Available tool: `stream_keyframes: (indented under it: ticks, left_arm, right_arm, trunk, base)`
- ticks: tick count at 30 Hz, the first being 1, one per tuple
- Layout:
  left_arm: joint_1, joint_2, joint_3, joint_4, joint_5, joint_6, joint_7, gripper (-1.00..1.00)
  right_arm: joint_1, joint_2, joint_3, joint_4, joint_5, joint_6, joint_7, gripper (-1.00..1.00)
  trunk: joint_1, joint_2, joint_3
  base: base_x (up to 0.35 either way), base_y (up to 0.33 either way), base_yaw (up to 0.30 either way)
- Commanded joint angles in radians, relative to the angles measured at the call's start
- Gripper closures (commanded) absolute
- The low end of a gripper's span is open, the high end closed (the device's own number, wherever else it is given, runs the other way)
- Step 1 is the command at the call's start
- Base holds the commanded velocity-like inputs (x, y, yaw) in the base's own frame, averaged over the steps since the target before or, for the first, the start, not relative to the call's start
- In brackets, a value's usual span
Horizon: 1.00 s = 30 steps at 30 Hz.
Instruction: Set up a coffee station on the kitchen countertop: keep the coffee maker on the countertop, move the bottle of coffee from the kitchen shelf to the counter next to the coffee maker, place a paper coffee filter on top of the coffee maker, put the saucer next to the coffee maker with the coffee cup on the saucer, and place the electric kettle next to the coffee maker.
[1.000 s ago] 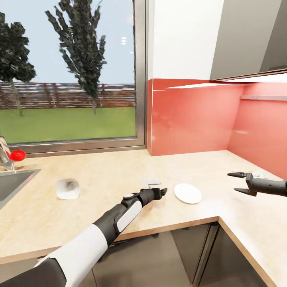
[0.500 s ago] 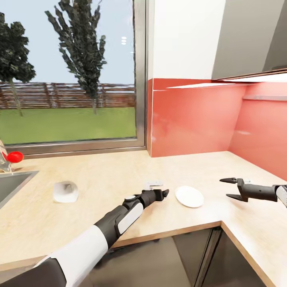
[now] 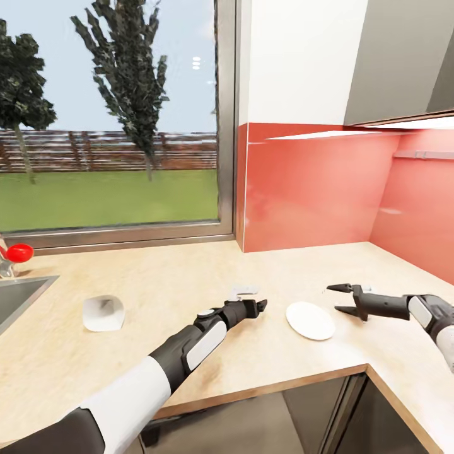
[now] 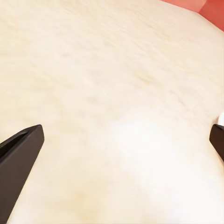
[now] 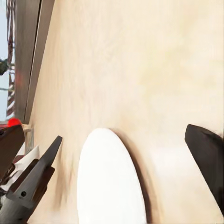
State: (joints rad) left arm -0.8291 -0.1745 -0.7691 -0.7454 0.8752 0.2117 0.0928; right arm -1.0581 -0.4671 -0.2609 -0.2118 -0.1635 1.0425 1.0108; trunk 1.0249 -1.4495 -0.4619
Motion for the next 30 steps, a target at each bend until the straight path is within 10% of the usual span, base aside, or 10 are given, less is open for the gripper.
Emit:
stream_keyframes:
  ticks: [1, 7, 14, 24, 30]
  left_arm:
    - [-0.001, 0.000, -0.002, 0.000, 0.011, 0.005, 0.010, -1.00]
    - [-0.001, 0.000, -0.002, 0.001, 0.011, 0.005, 0.010, -1.00]
    - [-0.001, 0.000, -0.057, 0.000, 0.011, -0.043, 0.010, -1.00]
    - [-0.001, 0.000, -0.061, 0.000, 0.011, -0.046, 0.010, -1.00]
    - [-0.001, 0.000, -0.063, -0.001, 0.011, -0.045, 0.010, -1.00]
  right_arm:
    - [0.002, 0.003, 0.015, 0.002, 0.016, 0.005, -0.003, -1.00]
    - [0.031, 0.042, 0.017, 0.003, 0.018, -0.026, -0.012, -1.00]
    - [0.033, 0.030, 0.061, -0.022, 0.018, -0.030, -0.015, -1.00]
    - [0.033, -0.149, 0.083, -0.106, 0.016, -0.063, 0.011, -1.00]
    - [0.033, -0.237, 0.342, -0.108, 0.017, -0.101, 0.305, -1.00]
  trunk:
    - [0.000, -0.001, -0.001]
    - [0.000, -0.001, -0.001]
    - [0.000, -0.001, -0.001]
    - [0.000, -0.001, -0.001]
    - [0.000, -0.001, -0.001]
  base:
    - [0.001, 0.001, 0.000]
    - [0.000, 0.000, 0.000]
    - [0.000, 0.000, 0.000]
    - [0.000, 0.000, 0.000]
    - [0.000, 0.000, 0.000]
